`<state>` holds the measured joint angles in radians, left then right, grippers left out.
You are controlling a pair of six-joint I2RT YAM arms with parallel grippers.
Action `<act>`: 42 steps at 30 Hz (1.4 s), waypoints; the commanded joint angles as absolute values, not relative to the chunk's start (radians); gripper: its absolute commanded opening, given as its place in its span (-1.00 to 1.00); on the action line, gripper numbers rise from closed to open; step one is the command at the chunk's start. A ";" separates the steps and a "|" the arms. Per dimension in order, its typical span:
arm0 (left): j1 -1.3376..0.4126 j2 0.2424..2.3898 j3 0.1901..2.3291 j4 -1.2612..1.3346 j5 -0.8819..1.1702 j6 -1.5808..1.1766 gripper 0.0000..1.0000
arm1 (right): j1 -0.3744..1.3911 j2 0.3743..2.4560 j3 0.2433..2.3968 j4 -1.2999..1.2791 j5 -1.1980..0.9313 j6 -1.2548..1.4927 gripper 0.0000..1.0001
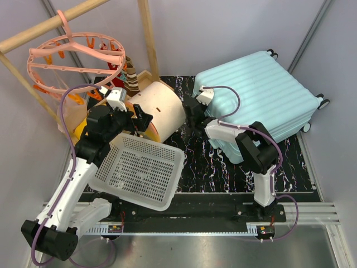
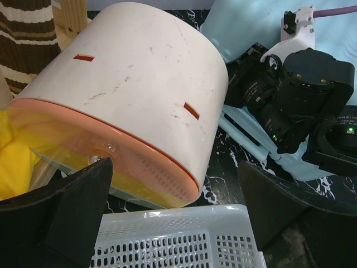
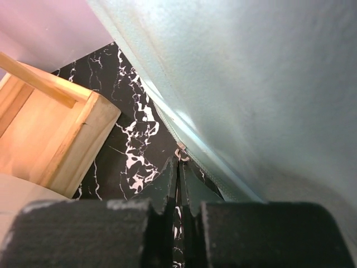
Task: Open, take out, and arrange the luggage
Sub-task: Unzip the luggage at the center of the board.
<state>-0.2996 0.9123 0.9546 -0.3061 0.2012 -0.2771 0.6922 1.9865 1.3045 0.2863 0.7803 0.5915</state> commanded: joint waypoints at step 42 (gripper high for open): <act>-0.295 0.930 0.954 -0.273 0.216 -0.261 0.98 | 0.762 1.693 1.213 -0.190 0.537 0.058 0.14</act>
<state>-0.2996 0.9375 0.9546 -0.3061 0.2062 -0.2775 0.7612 1.6127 1.1110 -0.1402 0.4816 0.1513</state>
